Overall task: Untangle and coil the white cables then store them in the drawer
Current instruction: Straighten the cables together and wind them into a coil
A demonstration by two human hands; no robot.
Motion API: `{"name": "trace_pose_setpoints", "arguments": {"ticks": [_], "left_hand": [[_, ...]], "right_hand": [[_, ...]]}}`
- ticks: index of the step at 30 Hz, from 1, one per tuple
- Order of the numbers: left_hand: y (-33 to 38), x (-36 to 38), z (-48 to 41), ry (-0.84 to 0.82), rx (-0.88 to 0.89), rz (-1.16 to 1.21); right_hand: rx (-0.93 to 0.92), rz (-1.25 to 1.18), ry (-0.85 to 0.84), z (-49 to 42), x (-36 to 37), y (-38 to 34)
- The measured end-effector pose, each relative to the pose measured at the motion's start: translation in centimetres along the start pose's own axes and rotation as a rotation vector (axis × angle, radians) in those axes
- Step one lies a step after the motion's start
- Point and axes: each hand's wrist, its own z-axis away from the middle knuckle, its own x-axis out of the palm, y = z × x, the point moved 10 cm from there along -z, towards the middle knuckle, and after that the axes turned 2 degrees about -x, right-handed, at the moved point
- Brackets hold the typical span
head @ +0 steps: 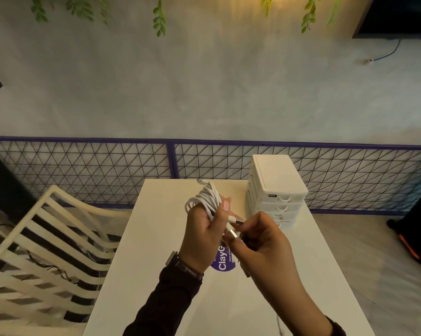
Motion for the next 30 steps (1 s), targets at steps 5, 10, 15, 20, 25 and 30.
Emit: {"name": "trace_pose_setpoints", "arguments": {"ticks": [5, 10, 15, 20, 25, 30], "left_hand": [[-0.8, 0.2, 0.5, 0.013, -0.094, 0.063], [-1.1, -0.2, 0.5, 0.061, -0.117, 0.088], [-4.0, 0.1, 0.9, 0.085, -0.374, 0.431], [-4.5, 2.6, 1.5, -0.053, -0.585, 1.115], [-3.3, 4.5, 2.9, -0.208, -0.663, 1.336], [-2.2, 4.5, 3.1, -0.311, -0.569, 1.469]], "right_hand": [[0.127, -0.149, -0.106, 0.2, 0.8, 0.7], [0.13, -0.048, -0.321, 0.7, 1.6, -0.1], [0.001, 0.103, -0.358, 0.2, 0.2, -1.6], [-0.084, 0.034, -0.21, -0.8, -2.7, -1.8], [-0.143, 0.132, -0.124, -1.0, -3.7, -1.9], [-0.158, 0.389, -0.168, -1.0, -3.3, -1.3]]}}
